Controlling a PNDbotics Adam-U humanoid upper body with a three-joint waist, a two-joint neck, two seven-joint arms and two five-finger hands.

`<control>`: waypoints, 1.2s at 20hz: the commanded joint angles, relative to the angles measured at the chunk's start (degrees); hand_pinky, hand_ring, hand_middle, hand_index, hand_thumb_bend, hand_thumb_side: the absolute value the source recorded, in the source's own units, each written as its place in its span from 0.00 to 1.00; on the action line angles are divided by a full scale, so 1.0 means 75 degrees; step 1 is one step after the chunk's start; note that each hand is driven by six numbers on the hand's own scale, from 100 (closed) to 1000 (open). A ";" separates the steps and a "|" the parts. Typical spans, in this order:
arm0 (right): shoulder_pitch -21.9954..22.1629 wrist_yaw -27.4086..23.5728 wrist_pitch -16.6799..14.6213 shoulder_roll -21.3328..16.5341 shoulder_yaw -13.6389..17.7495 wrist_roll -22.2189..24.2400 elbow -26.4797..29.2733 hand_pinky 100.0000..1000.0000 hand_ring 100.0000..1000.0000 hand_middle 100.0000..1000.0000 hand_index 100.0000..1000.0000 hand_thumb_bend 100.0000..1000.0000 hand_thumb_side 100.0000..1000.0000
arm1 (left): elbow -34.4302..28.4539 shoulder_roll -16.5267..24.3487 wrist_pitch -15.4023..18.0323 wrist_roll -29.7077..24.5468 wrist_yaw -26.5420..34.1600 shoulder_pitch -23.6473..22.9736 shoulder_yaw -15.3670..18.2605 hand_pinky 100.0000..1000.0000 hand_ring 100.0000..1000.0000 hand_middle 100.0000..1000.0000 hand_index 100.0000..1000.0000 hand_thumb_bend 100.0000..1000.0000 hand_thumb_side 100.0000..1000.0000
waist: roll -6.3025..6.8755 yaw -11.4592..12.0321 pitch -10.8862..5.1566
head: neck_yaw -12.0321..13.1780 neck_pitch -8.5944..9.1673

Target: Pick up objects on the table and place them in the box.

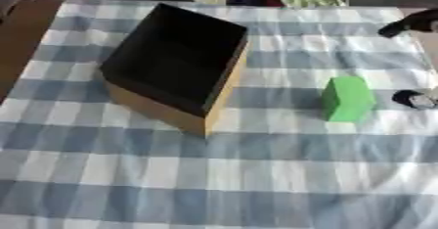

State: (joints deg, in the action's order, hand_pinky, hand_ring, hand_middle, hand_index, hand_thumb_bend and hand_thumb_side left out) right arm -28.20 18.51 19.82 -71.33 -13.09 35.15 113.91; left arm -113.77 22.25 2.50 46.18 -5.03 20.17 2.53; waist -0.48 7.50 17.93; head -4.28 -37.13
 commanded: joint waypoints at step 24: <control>-0.1172 0.0618 0.1557 0.0489 -0.1026 0.1517 0.0091 1.00 1.00 0.91 1.00 0.35 0.09 | -0.0109 0.0157 -0.0030 -0.0053 0.0060 0.0077 -0.0022 0.60 0.67 0.54 0.71 0.15 0.35 | 0.0019 0.0153 -0.0048 | -0.0161 0.0069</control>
State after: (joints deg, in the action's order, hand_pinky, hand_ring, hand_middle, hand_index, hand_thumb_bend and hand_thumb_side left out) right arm -36.12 22.36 27.48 -66.72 -21.27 42.86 114.04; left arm -113.77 22.23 2.36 45.85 -4.61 20.23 2.33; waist -0.43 8.59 18.43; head -5.24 -37.11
